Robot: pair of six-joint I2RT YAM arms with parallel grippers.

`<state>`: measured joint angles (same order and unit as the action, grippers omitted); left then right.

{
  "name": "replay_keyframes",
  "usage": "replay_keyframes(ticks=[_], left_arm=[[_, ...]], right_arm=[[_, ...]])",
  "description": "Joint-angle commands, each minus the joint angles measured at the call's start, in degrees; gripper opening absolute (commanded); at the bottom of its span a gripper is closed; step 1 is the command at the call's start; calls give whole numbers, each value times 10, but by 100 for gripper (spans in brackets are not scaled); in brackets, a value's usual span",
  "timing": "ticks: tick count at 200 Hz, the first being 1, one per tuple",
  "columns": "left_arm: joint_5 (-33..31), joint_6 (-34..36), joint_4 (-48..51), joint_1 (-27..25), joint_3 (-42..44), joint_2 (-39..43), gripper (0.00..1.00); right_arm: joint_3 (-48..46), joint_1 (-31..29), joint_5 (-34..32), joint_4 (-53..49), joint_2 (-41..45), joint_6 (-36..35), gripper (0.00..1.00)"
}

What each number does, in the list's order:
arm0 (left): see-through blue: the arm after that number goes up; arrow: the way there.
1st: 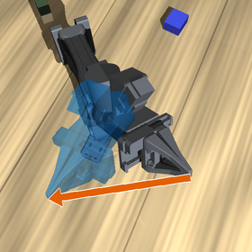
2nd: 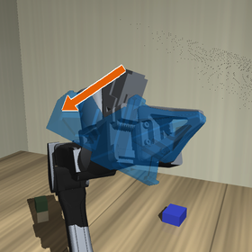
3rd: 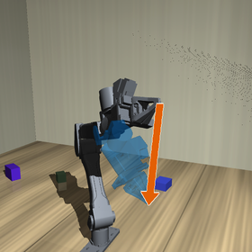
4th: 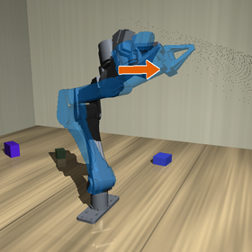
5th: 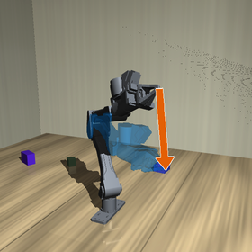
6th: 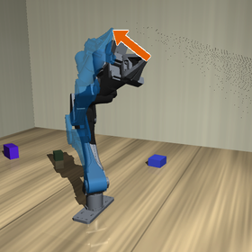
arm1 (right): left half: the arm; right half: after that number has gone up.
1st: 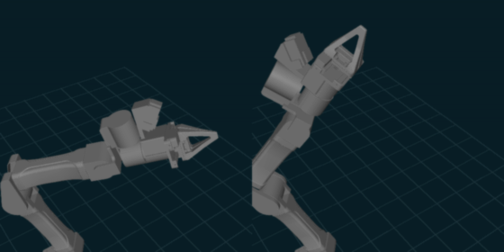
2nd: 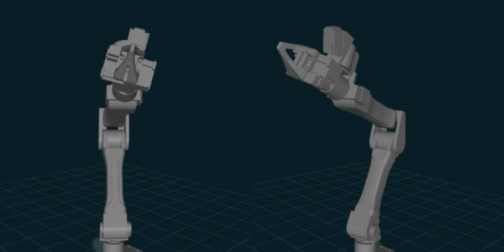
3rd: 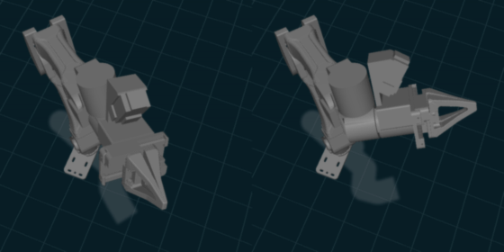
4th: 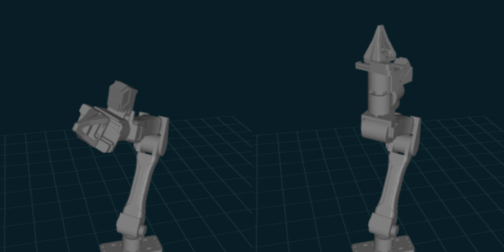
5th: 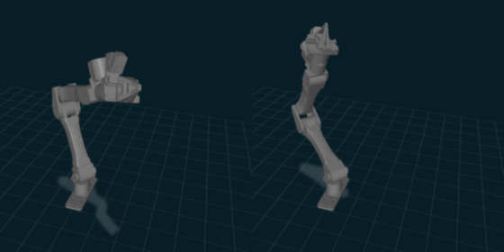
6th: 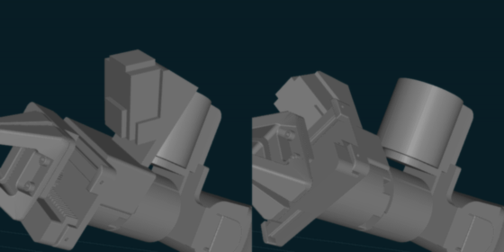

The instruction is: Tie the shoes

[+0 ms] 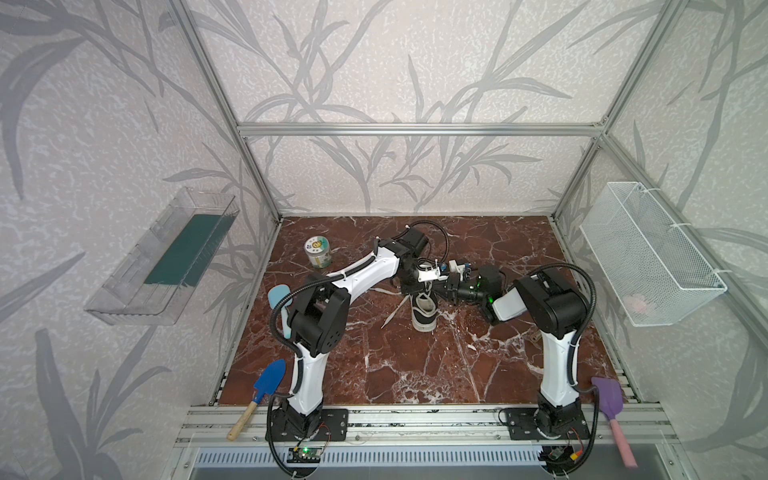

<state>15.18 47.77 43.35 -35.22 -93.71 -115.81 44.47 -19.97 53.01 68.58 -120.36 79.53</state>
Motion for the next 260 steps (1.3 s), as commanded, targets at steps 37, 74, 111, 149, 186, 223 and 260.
replay_keyframes(ticks=[37, 74, 111, 149, 186, 223, 260], left_arm=[[13, -3, 28, -5, -27, -21, 0], [12, -6, 27, -5, -32, -22, 0], [14, -9, 29, -5, -36, -25, 0], [18, -8, 29, -6, -38, -25, 0], [17, -14, 26, -6, -43, -27, 0], [20, -20, 24, -5, -45, -26, 0], [18, -23, 25, -6, -46, -28, 0]], right_arm=[[16, -6, 7, 33, -8, 4, 13], [18, -8, 9, 31, -10, 5, 16], [21, -9, 10, 31, -10, 5, 17], [26, -11, 13, 25, -11, 3, 18], [25, -13, 11, 13, -11, -4, 19], [22, -13, 10, -11, -6, -21, 18], [22, -14, 13, -7, -6, -20, 7]])
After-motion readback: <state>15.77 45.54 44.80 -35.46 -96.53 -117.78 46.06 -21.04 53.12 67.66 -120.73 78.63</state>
